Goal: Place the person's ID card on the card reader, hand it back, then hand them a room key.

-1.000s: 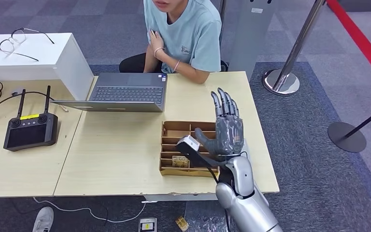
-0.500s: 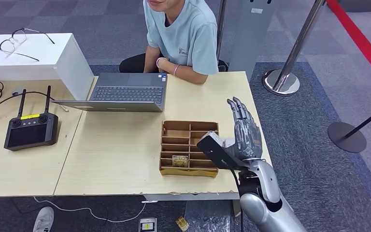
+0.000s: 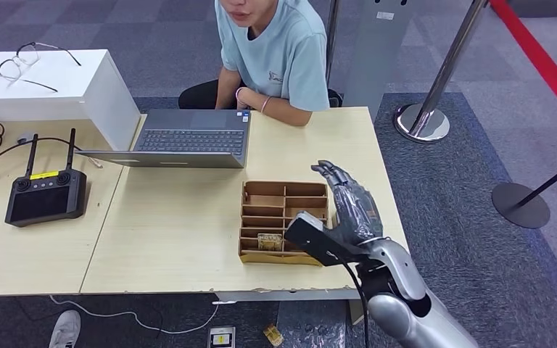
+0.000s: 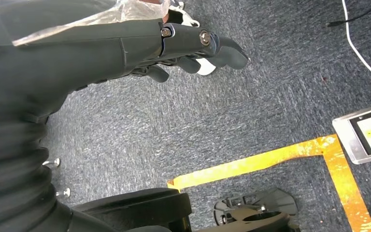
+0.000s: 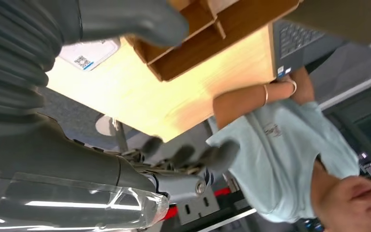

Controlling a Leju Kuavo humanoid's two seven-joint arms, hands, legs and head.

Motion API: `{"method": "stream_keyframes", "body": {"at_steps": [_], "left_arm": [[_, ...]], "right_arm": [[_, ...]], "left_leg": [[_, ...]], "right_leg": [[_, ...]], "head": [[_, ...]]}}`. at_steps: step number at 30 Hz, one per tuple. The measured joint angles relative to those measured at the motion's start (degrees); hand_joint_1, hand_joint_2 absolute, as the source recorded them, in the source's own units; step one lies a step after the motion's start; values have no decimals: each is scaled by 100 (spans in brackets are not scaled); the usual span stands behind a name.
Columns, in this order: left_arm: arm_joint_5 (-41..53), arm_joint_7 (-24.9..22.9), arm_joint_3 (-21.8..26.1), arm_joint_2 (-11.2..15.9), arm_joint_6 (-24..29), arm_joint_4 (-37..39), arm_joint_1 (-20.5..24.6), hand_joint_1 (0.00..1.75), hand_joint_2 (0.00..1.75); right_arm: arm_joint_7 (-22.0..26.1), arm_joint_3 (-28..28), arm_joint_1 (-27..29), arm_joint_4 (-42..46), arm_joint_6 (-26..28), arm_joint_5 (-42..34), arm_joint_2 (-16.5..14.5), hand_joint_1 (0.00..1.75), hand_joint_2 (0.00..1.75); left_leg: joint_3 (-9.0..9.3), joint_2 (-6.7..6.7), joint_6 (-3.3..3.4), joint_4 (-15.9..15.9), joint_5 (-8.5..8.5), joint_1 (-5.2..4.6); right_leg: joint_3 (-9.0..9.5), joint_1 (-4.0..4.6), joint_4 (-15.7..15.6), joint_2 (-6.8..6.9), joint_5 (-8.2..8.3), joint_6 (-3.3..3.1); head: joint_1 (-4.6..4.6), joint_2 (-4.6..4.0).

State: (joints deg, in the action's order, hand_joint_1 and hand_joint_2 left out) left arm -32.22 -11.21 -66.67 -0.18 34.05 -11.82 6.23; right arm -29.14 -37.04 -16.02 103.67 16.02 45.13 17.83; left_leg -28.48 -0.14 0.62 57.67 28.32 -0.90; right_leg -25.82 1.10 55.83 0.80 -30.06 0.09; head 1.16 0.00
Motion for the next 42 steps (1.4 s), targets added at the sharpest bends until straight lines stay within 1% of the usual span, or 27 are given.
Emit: {"method": "stream_keyframes", "body": {"at_steps": [2,6,10,12,14,15,16,17,23,28,30,32,34,37,41,42], "left_arm": [[5,1,1,1,-1,0,0,0,175],[21,2,1,1,-2,0,3,0,175],[48,2,1,1,-4,0,5,0,175],[63,2,1,1,-9,0,6,0,175],[74,2,1,1,-12,0,6,0,175],[79,2,1,1,-15,0,6,0,175],[84,2,1,0,-20,0,7,0,175],[90,2,1,-1,-24,0,7,0,175],[122,2,1,-4,-37,0,9,0,175],[157,-2,-1,-6,-44,0,11,0,175],[172,-2,-1,-6,-45,0,12,0,175],[181,-2,-1,-7,-46,0,14,0,175],[193,-2,-1,-8,-50,0,15,0,175],[209,-3,-1,-10,-56,0,15,0,175],[223,-17,-2,-13,-72,0,16,0,175],[225,-21,-3,-13,-76,0,15,0,175]], "right_arm": [[13,-104,-38,2,-19,-37,36,144,175],[108,-288,-111,-20,33,-103,47,142,175],[209,-463,-203,-107,58,-170,37,135,175],[252,-543,-228,-172,84,-209,22,121,175],[287,-612,-242,-245,117,-242,3,94,175],[299,-644,-251,-287,132,-249,-8,83,175],[308,-676,-259,-333,141,-248,-20,77,175],[316,-704,-267,-381,147,-247,-32,79,175],[355,-847,-304,-681,193,-234,-114,106,175],[364,-937,-337,-976,229,-213,-195,116,175],[373,-966,-354,-1094,244,-203,-230,127,175],[384,-992,-375,-1200,256,-197,-263,133,175],[397,-1017,-396,-1301,258,-200,-294,133,175],[418,-1057,-419,-1484,262,-260,-351,125,175],[473,-1113,-440,-1717,324,-351,-417,69,175],[479,-1126,-445,-1769,346,-360,-431,66,175]], "left_leg": [[0,0,0,0,0,0],[-1,0,0,0,0,0],[-2,0,0,0,0,0],[-2,0,0,0,0,0],[-2,0,0,0,0,0],[-2,0,0,0,0,0],[-2,0,0,0,0,0],[-2,0,0,0,0,0],[-2,0,0,0,0,0],[-3,0,0,-1,0,0],[-3,0,0,-1,0,0],[-2,0,0,-1,0,0],[-2,0,0,-1,0,0],[-2,0,0,-1,0,0],[-3,0,0,-1,0,0],[-3,0,0,-1,0,0]], "right_leg": [[1,0,0,0,0,0],[1,0,1,0,0,0],[0,0,1,0,0,0],[0,0,1,0,0,0],[0,0,1,0,0,0],[0,0,1,0,0,0],[0,0,1,0,0,0],[0,0,1,0,0,0],[0,0,1,0,0,0],[0,0,1,0,0,0],[0,0,1,0,0,0],[-1,0,1,0,0,0],[0,0,1,0,0,0],[-1,0,1,0,0,0],[-1,0,1,0,0,0],[-1,0,1,0,0,0]], "head": [[-1,0],[-1,0],[0,0],[0,0],[-1,0],[-1,0],[-1,0],[0,0],[-1,0],[0,-1],[-1,0],[-1,0],[0,-1],[0,-1],[0,-1],[0,-1]]}}
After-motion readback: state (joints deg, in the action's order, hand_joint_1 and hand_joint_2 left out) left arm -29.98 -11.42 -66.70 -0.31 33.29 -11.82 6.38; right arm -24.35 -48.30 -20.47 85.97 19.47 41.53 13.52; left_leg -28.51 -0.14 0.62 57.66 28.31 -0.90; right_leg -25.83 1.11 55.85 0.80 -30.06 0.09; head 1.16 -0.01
